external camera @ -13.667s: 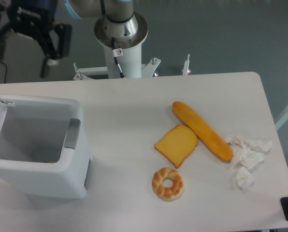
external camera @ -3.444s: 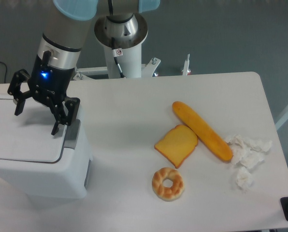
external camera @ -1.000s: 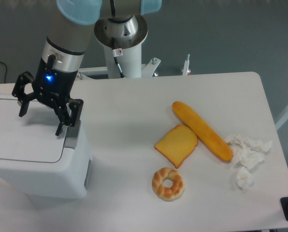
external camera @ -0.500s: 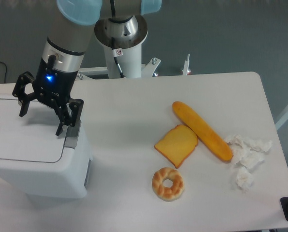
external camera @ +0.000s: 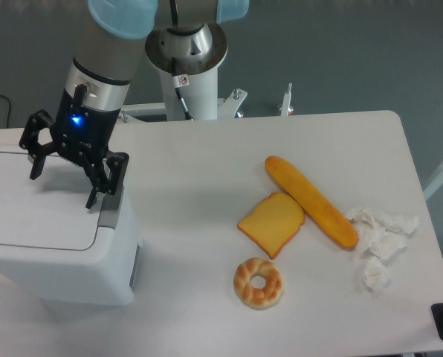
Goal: Close the trash can
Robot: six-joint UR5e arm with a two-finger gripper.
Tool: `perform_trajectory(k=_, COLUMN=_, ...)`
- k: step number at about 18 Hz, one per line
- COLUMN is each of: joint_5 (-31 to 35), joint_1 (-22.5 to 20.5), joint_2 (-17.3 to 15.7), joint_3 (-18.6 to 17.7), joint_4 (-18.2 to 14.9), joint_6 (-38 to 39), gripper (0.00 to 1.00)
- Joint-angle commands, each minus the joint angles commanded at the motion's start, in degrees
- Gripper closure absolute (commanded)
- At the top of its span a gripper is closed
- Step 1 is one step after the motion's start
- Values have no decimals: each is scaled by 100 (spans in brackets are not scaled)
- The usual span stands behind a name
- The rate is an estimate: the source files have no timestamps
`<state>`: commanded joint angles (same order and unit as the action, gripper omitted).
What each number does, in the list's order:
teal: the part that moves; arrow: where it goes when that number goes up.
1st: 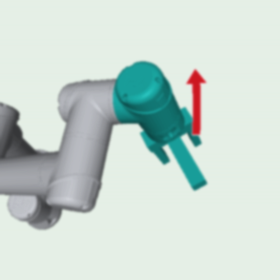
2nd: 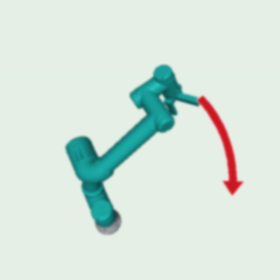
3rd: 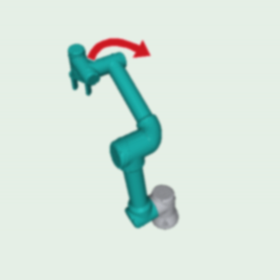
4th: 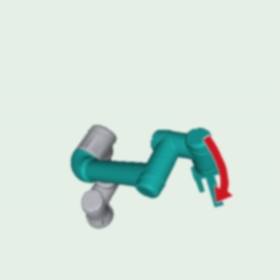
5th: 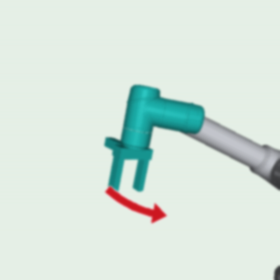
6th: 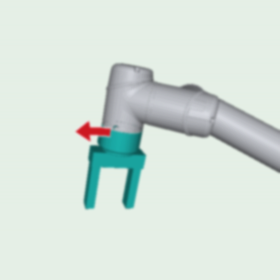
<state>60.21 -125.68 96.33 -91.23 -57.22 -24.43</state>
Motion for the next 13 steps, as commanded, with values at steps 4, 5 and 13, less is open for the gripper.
perform_trajectory(k=4, joint_5=9, joint_1=-167, joint_2=-53, joint_3=88, joint_4=0, joint_6=-18, gripper=0)
perform_trajectory(k=5, joint_5=17, joint_1=-228, joint_2=-62, joint_3=131, joint_4=-9, joint_6=-18, gripper=0)
perform_trajectory(k=13, joint_5=140, joint_1=-1150, joint_2=-167, joint_3=220, joint_4=-18, joint_6=-597, gripper=0)
